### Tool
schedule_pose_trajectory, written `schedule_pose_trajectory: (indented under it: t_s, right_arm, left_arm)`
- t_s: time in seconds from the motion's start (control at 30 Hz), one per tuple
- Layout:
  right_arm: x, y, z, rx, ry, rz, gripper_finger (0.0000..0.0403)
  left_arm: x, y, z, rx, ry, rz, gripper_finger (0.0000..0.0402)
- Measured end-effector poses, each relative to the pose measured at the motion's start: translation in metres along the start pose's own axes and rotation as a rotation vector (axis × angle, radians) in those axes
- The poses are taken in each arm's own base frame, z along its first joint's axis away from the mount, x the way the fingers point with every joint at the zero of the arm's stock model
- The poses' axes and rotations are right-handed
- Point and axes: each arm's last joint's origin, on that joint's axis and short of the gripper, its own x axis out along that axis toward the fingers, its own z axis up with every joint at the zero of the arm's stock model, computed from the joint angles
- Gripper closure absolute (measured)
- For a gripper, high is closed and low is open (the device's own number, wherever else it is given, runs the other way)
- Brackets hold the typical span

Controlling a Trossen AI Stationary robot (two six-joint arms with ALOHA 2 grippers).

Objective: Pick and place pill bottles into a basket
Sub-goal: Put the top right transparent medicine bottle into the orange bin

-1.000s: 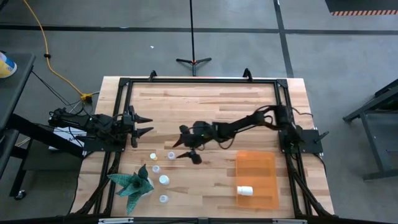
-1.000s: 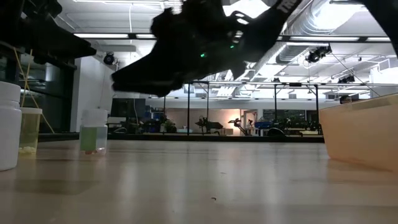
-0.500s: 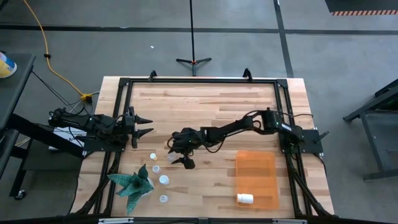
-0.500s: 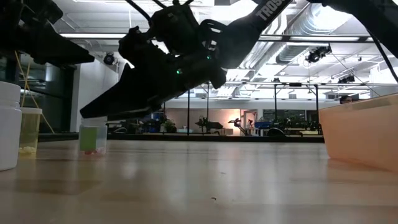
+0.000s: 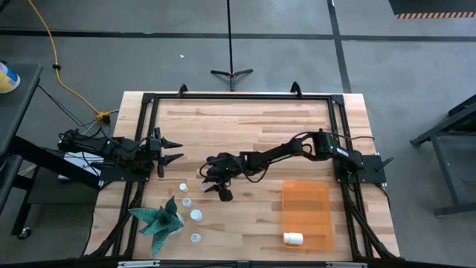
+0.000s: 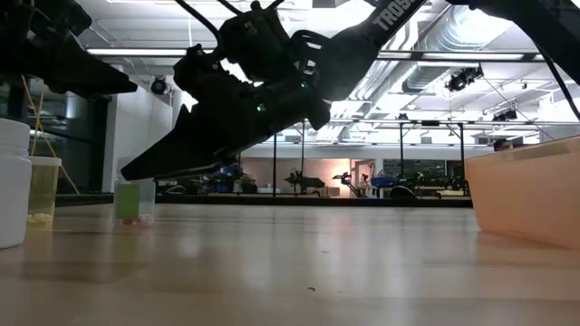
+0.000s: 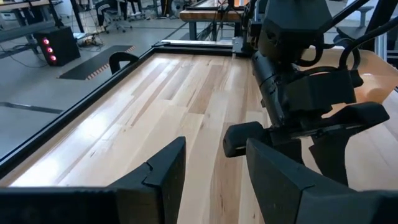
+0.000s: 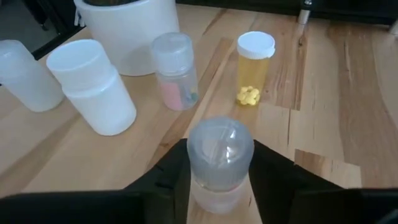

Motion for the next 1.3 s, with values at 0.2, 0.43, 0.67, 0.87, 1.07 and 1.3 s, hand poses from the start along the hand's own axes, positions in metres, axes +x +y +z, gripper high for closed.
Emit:
schedule_pose_trajectory:
  t_s: [0.2,0.43,0.67,0.87,1.07,1.3]
  right_arm:
    - [-0.014,0.011,0.021,-0.025,0.002,0.038,0.0283]
    - [-0.076,0.044,0.065,-0.016,0.240,-0.010,0.0277]
    - [-0.141,0.094,0.085,0.085,0.488,-0.148,0.0281]
    - [-0.178,0.134,0.080,0.184,0.696,-0.297,0.0278]
    - [-0.192,0.169,0.063,0.332,0.878,-0.417,0.0277]
    - [-0.202,0.209,0.053,0.418,0.949,-0.497,0.0277]
  left_arm:
    - [0.000,0.000,0.000,0.001,0.001,0.003,0.0199]
    - [0.000,0.000,-0.001,0.003,0.006,0.004,0.0199]
    - [0.000,0.000,-0.001,0.004,0.007,0.003,0.0199]
    - [0.000,0.000,-0.001,0.004,0.009,0.003,0.0199]
    - [0.000,0.000,-0.001,-0.005,0.011,0.003,0.0199]
    - [0.000,0.000,-0.001,-0.027,0.013,0.002,0.0199]
